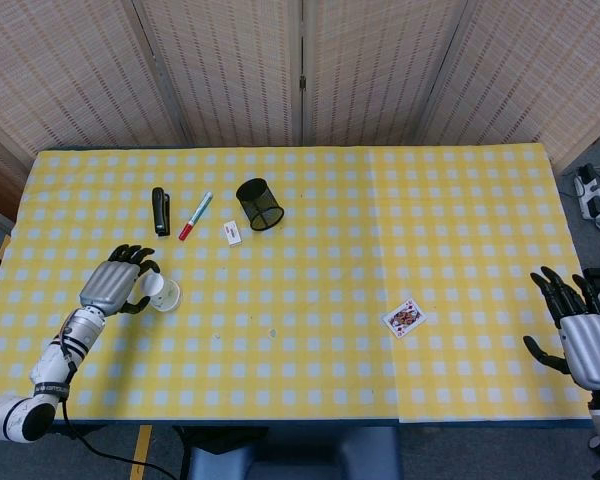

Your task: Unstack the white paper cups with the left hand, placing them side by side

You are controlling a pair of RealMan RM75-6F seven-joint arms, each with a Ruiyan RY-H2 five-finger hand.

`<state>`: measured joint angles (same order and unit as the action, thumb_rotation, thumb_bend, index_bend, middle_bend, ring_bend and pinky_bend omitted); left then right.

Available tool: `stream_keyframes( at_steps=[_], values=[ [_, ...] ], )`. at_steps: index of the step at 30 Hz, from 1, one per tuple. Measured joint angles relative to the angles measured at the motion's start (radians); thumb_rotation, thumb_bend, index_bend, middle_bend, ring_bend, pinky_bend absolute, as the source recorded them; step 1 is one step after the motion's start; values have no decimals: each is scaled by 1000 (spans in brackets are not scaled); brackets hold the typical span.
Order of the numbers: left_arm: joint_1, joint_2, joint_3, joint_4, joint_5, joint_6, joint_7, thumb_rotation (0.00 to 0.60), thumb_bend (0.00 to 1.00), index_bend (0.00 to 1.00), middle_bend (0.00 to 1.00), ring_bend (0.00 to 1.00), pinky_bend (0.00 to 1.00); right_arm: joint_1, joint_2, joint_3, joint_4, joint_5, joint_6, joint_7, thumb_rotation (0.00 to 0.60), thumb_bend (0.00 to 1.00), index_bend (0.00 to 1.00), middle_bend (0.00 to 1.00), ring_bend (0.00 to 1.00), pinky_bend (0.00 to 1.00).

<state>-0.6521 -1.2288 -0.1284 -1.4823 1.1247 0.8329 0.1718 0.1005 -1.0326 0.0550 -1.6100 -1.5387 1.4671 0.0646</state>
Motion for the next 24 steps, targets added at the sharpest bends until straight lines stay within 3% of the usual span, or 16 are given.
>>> stream_keyframes(
  at_steps=[15, 24],
  values=[
    [25, 107, -9, -156, 47, 80, -23, 600, 418, 413, 206, 147, 72, -2, -2, -1, 5, -4, 5, 7, 600, 309, 70, 67, 169, 55],
    [45, 131, -27, -186, 89, 67, -265, 600, 426, 417, 267, 240, 137, -5, -6, -3, 18, -2, 6, 17, 600, 308, 70, 67, 169, 55]
  ],
)
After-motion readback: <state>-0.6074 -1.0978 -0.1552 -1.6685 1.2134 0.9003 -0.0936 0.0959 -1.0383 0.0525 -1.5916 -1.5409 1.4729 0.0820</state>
